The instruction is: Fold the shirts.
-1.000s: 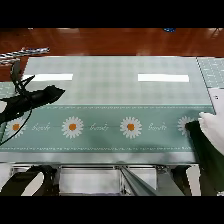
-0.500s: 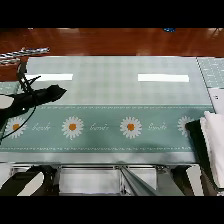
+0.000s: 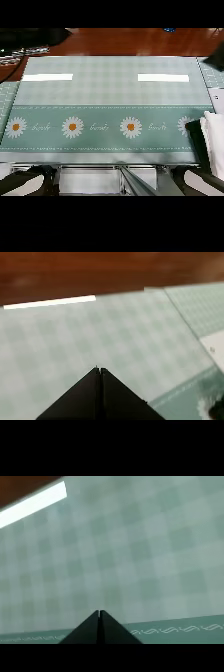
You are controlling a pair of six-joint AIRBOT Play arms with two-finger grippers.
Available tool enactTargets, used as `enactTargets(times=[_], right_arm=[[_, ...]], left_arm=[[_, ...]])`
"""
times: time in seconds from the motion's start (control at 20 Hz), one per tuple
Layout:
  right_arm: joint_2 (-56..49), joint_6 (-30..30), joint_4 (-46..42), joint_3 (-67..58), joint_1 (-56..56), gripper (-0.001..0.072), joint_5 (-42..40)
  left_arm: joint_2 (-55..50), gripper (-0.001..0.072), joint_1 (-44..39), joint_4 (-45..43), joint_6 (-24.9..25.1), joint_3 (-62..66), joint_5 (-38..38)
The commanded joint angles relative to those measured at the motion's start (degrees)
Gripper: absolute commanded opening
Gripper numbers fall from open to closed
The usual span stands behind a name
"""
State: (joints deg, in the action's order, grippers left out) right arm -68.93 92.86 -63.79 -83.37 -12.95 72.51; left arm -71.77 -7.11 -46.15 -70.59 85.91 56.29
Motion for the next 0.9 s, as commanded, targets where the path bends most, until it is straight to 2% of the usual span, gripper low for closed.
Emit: enactTargets(times=[0.0,0.05,0.1,0.25,0.4,0.85], right_arm=[[-10.16,4.02,-22.91,-2.97,20.24,0.0022,0.94],[-12.7,4.24,-27.52,-2.84,22.16,0.0021,3.45],[-14.84,4.24,-29.88,-2.8,23.1,0.0022,5.35],[-19.52,5.49,-29.16,-2.8,23.47,0.0022,8.26],[-21.14,7.21,-27.1,-2.8,23.47,0.0022,7.28],[-21.09,7.17,-26.77,-2.82,23.47,0.0022,5.92]], left_arm=[[-4.59,0.0019,-5.7,-30.32,-15.67,2.32,12.37],[-4.74,0.0019,-5.22,-36.63,-20.68,-2.19,12.81],[-4.72,0.0019,-4.13,-37.27,-21.86,-6.14,12.79],[-4.76,0.0019,-1.68,-35.67,-21.88,-12.81,11.47],[-4.83,0.002,-1.31,-35.71,-21.86,-12.94,10.75],[-4.98,0.002,-1.31,-35.71,-21.81,-12.96,10.62]])
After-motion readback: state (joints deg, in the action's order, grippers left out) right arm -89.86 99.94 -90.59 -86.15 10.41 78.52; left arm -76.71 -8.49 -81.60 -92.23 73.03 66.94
